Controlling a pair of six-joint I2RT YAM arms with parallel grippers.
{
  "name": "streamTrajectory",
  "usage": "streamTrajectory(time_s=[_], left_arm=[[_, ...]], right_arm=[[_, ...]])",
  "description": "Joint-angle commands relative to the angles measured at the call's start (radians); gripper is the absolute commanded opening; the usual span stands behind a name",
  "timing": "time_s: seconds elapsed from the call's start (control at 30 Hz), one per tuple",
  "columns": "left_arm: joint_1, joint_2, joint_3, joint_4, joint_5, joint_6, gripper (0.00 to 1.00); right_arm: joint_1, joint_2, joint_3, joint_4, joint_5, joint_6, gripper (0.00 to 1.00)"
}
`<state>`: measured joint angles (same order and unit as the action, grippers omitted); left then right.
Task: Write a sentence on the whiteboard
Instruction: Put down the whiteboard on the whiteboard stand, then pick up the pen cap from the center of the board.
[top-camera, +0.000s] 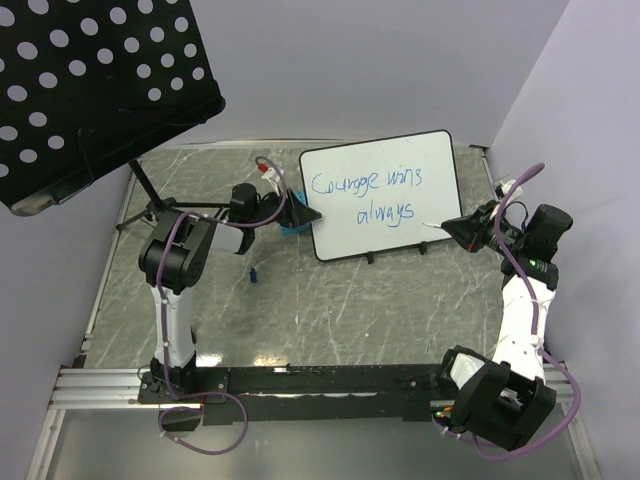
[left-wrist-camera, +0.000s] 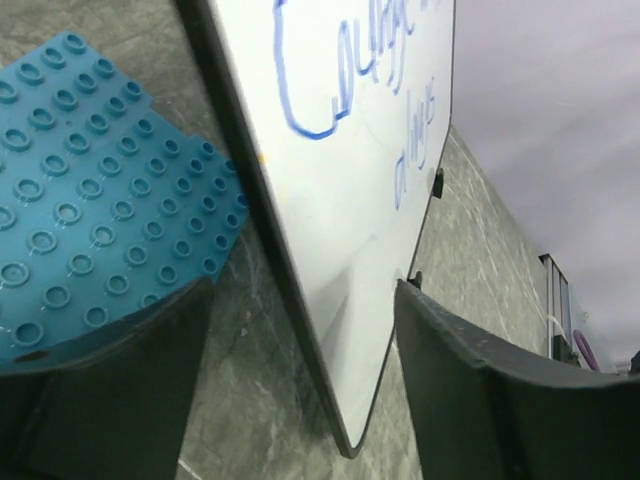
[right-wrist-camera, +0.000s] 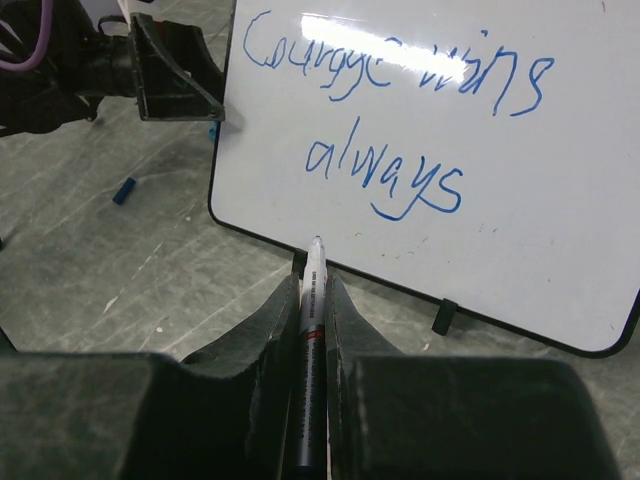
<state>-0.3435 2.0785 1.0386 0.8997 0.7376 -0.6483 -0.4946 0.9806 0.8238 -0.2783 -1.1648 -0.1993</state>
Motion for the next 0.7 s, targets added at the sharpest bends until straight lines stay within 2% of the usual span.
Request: streamTrajectory(time_s=[0.0, 0.3, 0.47, 0.6, 0.67], left_arm=[[-0.008, -0.083, 0.001, 0.019, 0.002, 0.016, 0.8], [-0.009, -0.224, -0.081, -0.189, -0.246, 0.07, 0.99], [-0.009, -0.357, -0.204, -0.246, -0.343, 0.081, 0.99], [-0.015, -0.503, -0.227, -0.464, -0.463, 0.081, 0.99], [-0.018, -0.555, -0.219, -0.652, -0.585, 0.049, 0.99]], right_arm=[[-0.009, -0.01, -0.006, 0.016, -0.033, -0.015, 0.0], [-0.012, -0.019, -0.008, 0.018, -0.044, -0.014, 0.0], [-0.013, -0.02, -0.008, 0.019, -0.055, -0.014, 0.0], [-0.013, -0.026, -0.006, 0.013, -0.061, -0.017, 0.0], [-0.015, -0.034, -0.011, 0.017, -0.064, -0.015, 0.0]])
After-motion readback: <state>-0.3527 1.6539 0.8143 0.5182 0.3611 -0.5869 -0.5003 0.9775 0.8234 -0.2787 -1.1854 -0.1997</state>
